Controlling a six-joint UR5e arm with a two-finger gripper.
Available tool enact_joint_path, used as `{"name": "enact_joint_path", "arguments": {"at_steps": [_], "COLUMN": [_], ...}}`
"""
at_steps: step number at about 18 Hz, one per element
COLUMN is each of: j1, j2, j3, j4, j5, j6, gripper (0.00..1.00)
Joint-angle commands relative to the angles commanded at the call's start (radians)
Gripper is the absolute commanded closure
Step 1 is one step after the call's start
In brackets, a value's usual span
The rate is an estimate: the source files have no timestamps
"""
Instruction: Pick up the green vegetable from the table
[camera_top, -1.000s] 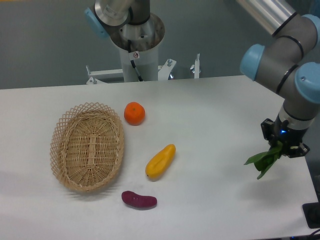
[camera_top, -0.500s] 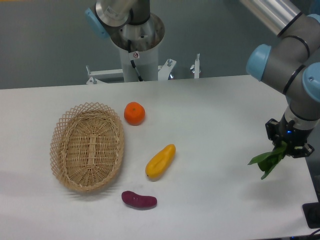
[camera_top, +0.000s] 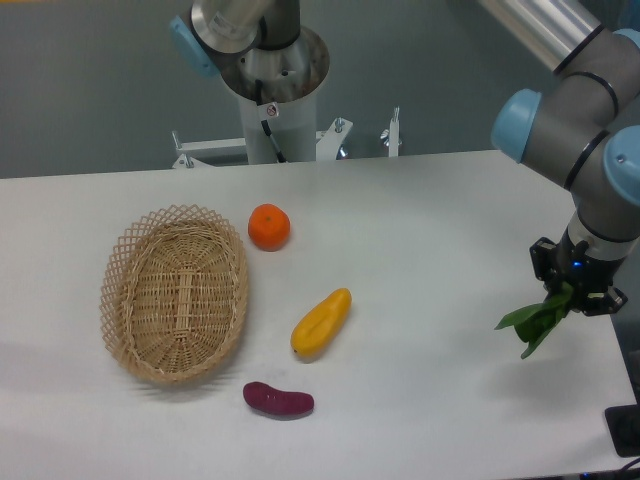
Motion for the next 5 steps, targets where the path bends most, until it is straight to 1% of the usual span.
{"name": "enact_joint_path", "arguments": {"at_steps": [5], "j1": [0.000], "j2": [0.000], "j3": [0.000], "j4": [0.000], "j5": [0.000], "j6": [-0.003], "gripper": [0.85]}}
